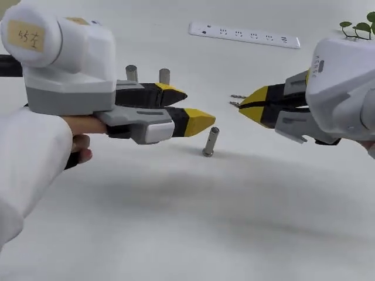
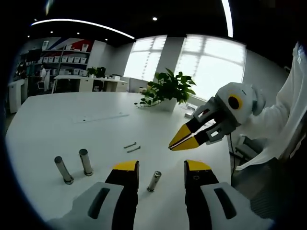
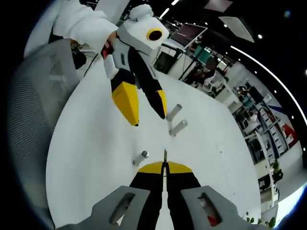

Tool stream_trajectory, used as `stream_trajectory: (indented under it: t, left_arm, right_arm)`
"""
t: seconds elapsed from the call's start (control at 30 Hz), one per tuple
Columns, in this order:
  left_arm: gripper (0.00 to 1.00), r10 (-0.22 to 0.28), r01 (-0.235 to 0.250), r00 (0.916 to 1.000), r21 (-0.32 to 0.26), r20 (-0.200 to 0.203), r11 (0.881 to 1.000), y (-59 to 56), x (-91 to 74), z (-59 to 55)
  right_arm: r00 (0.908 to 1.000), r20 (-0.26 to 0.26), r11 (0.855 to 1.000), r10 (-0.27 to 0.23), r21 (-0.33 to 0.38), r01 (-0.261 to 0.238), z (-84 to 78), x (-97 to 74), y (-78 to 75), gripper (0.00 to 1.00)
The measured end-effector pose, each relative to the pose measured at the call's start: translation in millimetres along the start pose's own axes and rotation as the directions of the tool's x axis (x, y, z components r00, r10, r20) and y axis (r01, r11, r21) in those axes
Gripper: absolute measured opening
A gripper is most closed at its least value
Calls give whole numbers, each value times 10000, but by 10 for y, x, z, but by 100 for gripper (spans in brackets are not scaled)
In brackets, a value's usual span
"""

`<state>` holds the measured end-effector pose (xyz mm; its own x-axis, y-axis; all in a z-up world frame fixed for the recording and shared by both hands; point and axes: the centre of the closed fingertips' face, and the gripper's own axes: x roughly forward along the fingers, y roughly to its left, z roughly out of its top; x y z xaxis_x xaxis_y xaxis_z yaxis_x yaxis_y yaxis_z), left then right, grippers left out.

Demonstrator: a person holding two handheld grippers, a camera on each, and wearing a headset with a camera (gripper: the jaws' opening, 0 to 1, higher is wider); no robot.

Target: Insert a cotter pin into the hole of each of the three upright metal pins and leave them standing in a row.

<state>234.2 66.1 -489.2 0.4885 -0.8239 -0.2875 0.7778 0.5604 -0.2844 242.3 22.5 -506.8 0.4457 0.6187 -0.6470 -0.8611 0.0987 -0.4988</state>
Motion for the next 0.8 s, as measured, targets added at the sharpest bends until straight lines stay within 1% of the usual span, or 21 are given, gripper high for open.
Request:
stream_trajectory:
  t: [0.03, 0.1, 0.27, 0.37, 0.47, 0.53, 0.57, 0.6, 0.63, 0.7, 0.73, 0.8]
  left_arm:
    - [33, -38, 38, 10000, 7, 10, 10000, -10, 6, 6]
    - [31, -266, 266, 9996, -41, 15, 9996, -71, 44, 35]
    - [24, -731, 731, 9973, -5, -59, 9973, -192, 126, 53]
    - [19, -930, 929, 9956, -58, -132, 9957, -235, 153, 42]
    - [16, -1029, 1027, 9944, -108, -229, 9947, -255, 168, 22]
    - [14, -1162, 1155, 9927, -215, -328, 9931, -278, 175, 4]
    - [13, -1266, 1251, 9912, -387, -395, 9914, -297, 183, -7]
    - [12, -1310, 1294, 9906, -406, -395, 9908, -305, 187, -7]
    - [11, -1400, 1383, 9893, -413, -403, 9895, -349, 194, -7]
    - [7, -1474, 1455, 9882, -451, -427, 9883, -376, 205, -9]
    - [6, -1577, 1553, 9864, -508, -457, 9866, -409, 215, -13]
    - [4, -1676, 1650, 9848, -573, -445, 9846, -437, 224, -10]
  right_arm:
    - [10000, -11, 10000, -28, -61, 28, 7, -8, 6, 0]
    - [10000, -14, 9999, -42, -160, 42, 17, -27, 17, 0]
    - [9999, 90, 9992, -52, -405, 56, 117, -74, 109, 0]
    - [9999, 70, 9983, -90, -579, 94, 152, -86, 143, 0]
    - [9999, 96, 9982, -112, -591, 117, 171, -102, 154, 0]
    - [9998, 143, 9981, -150, -598, 158, 188, -119, 158, 0]
    - [9998, 146, 9979, -151, -630, 160, 193, -123, 161, 0]
    - [9997, 143, 9975, -186, -673, 195, 197, -133, 163, 0]
    - [9997, 139, 9975, -178, -682, 188, 199, -137, 167, 0]
    - [9997, 133, 9974, -185, -696, 194, 201, -151, 181, 0]
    - [9997, 122, 9973, -190, -702, 199, 201, -155, 186, 0]
    - [9998, 94, 9970, -190, -749, 196, 200, -169, 198, 0]
